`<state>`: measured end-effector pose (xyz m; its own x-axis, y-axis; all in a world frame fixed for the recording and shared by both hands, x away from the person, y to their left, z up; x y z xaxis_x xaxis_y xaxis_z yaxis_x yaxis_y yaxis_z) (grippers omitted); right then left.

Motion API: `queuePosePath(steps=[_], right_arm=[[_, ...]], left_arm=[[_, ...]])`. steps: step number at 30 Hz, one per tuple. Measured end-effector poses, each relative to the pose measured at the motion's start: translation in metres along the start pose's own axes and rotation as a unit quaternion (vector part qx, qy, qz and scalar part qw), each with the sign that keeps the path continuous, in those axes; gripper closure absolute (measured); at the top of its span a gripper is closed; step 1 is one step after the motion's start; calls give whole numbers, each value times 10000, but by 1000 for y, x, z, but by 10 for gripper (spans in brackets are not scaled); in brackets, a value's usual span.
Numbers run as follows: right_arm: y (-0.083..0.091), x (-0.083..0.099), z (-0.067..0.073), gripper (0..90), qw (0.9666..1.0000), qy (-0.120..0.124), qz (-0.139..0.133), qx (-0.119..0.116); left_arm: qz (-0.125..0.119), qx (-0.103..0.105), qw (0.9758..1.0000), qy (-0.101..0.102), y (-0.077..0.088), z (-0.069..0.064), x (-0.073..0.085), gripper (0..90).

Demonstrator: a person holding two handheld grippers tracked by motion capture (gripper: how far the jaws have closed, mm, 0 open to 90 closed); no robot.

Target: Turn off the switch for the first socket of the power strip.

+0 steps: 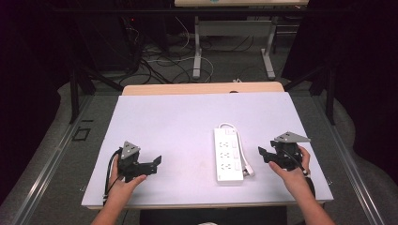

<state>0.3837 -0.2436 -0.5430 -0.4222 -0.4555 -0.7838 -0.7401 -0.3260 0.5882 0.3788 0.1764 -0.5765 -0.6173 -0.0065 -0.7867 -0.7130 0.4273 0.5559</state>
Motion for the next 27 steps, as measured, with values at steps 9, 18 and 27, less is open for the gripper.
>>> queuePosePath(steps=[9,18,27], right_arm=[[-3,-12,6,445,9991,186,208,-311],[-6,-21,10,450,9972,339,387,-550],[-7,-31,12,490,9961,325,441,-686]], left_arm=[[6,15,10000,-18,0,-1,0,34],[11,14,10000,-26,-1,-1,1,35],[8,14,10000,-17,-1,-1,1,36]])
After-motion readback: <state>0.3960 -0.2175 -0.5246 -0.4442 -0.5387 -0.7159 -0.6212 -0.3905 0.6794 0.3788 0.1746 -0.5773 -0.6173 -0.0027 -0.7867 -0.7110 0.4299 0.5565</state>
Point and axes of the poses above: each handheld gripper's, and its own axes: y roughly backward along the jaws, x roughly out of its underside, z roughly to its left, the point moved 8 cm from there along -y, roughly forward along the jaws, and after that the axes turned 13 degrees about y, right-handed, at the moved point
